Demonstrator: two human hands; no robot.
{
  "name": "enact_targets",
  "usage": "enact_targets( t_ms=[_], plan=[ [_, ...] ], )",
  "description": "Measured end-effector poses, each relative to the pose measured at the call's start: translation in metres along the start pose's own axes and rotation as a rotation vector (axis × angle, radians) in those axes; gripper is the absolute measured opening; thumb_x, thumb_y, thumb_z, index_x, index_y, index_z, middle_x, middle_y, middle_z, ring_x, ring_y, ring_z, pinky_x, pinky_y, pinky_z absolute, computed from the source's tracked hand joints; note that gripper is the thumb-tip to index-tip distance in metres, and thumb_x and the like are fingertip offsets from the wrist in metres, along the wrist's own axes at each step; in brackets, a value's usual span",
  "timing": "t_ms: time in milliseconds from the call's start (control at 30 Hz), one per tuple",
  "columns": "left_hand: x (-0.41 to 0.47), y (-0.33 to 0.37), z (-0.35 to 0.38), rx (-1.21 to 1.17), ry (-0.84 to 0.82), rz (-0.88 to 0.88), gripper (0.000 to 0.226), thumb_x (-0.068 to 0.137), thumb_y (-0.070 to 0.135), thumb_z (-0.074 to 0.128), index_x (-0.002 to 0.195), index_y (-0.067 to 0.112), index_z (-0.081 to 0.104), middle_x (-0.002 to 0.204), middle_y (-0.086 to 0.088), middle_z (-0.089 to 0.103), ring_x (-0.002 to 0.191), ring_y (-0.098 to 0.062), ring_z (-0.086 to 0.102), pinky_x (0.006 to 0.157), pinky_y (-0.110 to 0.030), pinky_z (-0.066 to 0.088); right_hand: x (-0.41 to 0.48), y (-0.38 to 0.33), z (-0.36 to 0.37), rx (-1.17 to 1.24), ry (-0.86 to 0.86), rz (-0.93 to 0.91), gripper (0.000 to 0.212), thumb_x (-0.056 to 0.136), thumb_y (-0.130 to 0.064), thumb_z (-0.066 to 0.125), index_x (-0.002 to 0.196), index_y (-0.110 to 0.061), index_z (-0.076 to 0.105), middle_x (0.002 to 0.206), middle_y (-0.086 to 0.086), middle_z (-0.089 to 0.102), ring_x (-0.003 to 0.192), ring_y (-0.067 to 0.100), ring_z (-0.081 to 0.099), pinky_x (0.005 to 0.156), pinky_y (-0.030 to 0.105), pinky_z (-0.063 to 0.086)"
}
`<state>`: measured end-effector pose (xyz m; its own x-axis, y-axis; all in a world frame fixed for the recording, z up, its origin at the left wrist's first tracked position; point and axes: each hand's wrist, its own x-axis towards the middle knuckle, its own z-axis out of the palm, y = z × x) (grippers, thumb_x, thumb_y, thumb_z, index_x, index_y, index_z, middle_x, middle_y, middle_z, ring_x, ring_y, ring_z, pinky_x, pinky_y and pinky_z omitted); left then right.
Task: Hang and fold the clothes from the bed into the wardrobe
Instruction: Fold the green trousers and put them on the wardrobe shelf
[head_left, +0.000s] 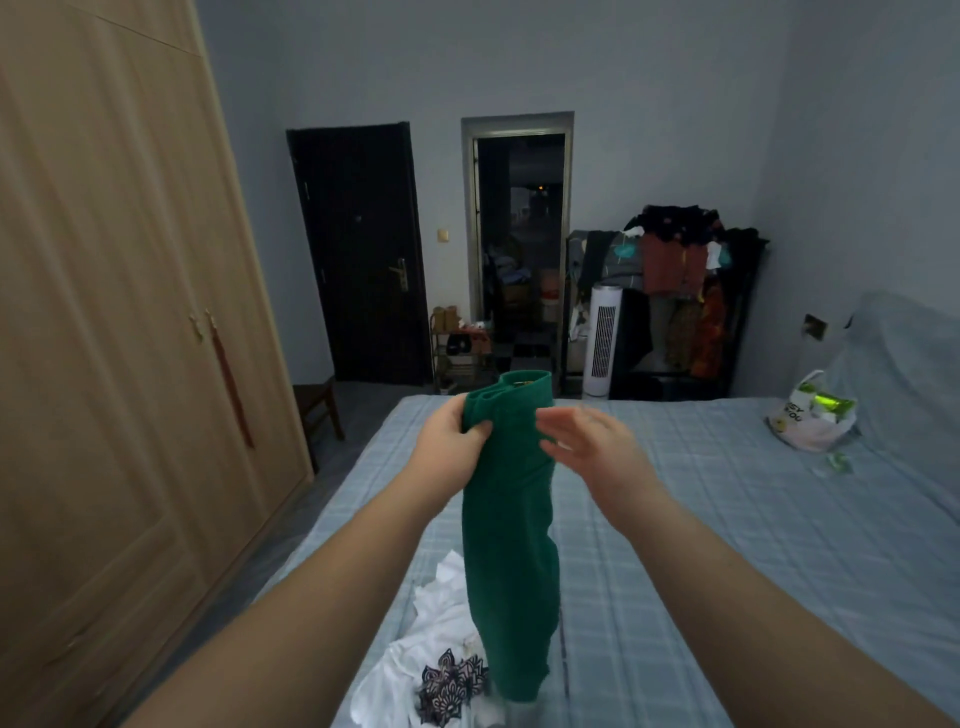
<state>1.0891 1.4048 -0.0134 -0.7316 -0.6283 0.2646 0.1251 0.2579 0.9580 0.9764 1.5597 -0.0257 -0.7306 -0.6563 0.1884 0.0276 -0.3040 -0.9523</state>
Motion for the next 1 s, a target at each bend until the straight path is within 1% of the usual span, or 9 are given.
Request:
enact_targets(
  t_ms=[100,167,233,333,433,600,700,800,1000],
  plan=[
    [0.009,0.004,-0.012,-0.069,-0.028,-0.039,0.033,0.098,-0.001,0.052,0.106,0.026,0.069,0.108,-0.002,0.075,0.1,-0.02,0.072,0.083,-0.035,0.058,0.017,-0.001,-0.022,-0.353,0.244,-0.151,0.016,0.097,-0.011,0.056,0.107,-0.02,0.065,0.11,-0.004,0.068,0.108,0.013,0.063,0.1,0.042,0.052],
    [0.012,0.008,-0.019,-0.14,-0.05,-0.051,0.032,0.099,-0.002,0.051,0.107,0.021,0.07,0.108,-0.005,0.076,0.103,-0.026,0.072,0.086,-0.04,0.058,0.027,0.002,-0.03,-0.418,0.09,-0.058,0.039,0.093,-0.021,0.067,0.13,-0.023,0.052,0.132,-0.007,0.055,0.125,0.013,0.05,0.112,0.044,0.04],
    [0.01,0.014,-0.025,-0.192,-0.105,-0.057,0.03,0.099,0.0,0.051,0.109,0.02,0.071,0.112,-0.008,0.075,0.106,-0.028,0.071,0.089,-0.044,0.058,0.034,0.006,-0.034,-0.292,-0.077,0.163,0.068,0.088,-0.028,0.074,0.146,-0.02,0.039,0.144,-0.003,0.049,0.134,0.018,0.046,0.117,0.047,0.033],
    [0.004,0.025,-0.034,-0.198,-0.179,-0.057,0.029,0.099,0.0,0.05,0.117,0.014,0.068,0.117,-0.011,0.072,0.11,-0.03,0.069,0.093,-0.045,0.056,0.03,0.009,-0.034,-0.159,-0.264,0.347,0.064,0.078,-0.03,0.077,0.136,-0.019,0.052,0.134,0.001,0.064,0.122,0.022,0.061,0.11,0.049,0.041],
    [-0.007,0.038,-0.047,-0.199,-0.23,-0.061,0.03,0.099,-0.004,0.048,0.12,0.01,0.066,0.118,-0.013,0.072,0.112,-0.031,0.068,0.096,-0.045,0.054,0.02,0.004,-0.03,-0.116,-0.284,0.294,0.055,0.078,-0.017,0.075,0.13,-0.013,0.058,0.128,0.005,0.068,0.115,0.026,0.066,0.095,0.046,0.051],
    [-0.029,0.059,-0.074,-0.242,-0.339,-0.066,0.032,0.1,-0.007,0.046,0.127,0.001,0.059,0.123,-0.017,0.069,0.114,-0.032,0.067,0.091,-0.039,0.058,-0.014,-0.029,-0.021,0.049,-0.354,0.218,0.06,0.072,-0.007,0.072,0.131,-0.006,0.059,0.129,0.013,0.066,0.117,0.034,0.064,0.089,0.041,0.057],
    [-0.043,0.069,-0.085,-0.278,-0.396,-0.075,0.032,0.1,-0.005,0.046,0.129,0.0,0.058,0.125,-0.018,0.067,0.115,-0.032,0.066,0.09,-0.037,0.058,-0.039,-0.049,-0.016,0.023,-0.394,0.187,0.061,0.077,-0.004,0.068,0.136,-0.006,0.054,0.133,0.015,0.063,0.121,0.035,0.061,0.095,0.043,0.054],
    [-0.056,0.073,-0.091,-0.247,-0.42,-0.075,0.03,0.1,-0.002,0.047,0.127,0.005,0.061,0.124,-0.015,0.069,0.115,-0.03,0.066,0.092,-0.039,0.057,-0.064,-0.061,-0.007,-0.043,-0.357,0.139,0.063,0.076,-0.002,0.072,0.136,-0.005,0.054,0.133,0.017,0.062,0.122,0.036,0.061,0.1,0.047,0.051],
    [-0.084,0.072,-0.095,0.031,-0.415,-0.055,0.024,0.102,0.008,0.053,0.124,0.009,0.062,0.117,-0.005,0.073,0.104,-0.017,0.072,0.085,-0.031,0.06,-0.114,-0.07,0.0,-0.22,-0.081,0.007,0.046,0.072,-0.014,0.081,0.117,-0.018,0.07,0.117,0.005,0.073,0.107,0.028,0.07,0.085,0.038,0.06]
  ],
)
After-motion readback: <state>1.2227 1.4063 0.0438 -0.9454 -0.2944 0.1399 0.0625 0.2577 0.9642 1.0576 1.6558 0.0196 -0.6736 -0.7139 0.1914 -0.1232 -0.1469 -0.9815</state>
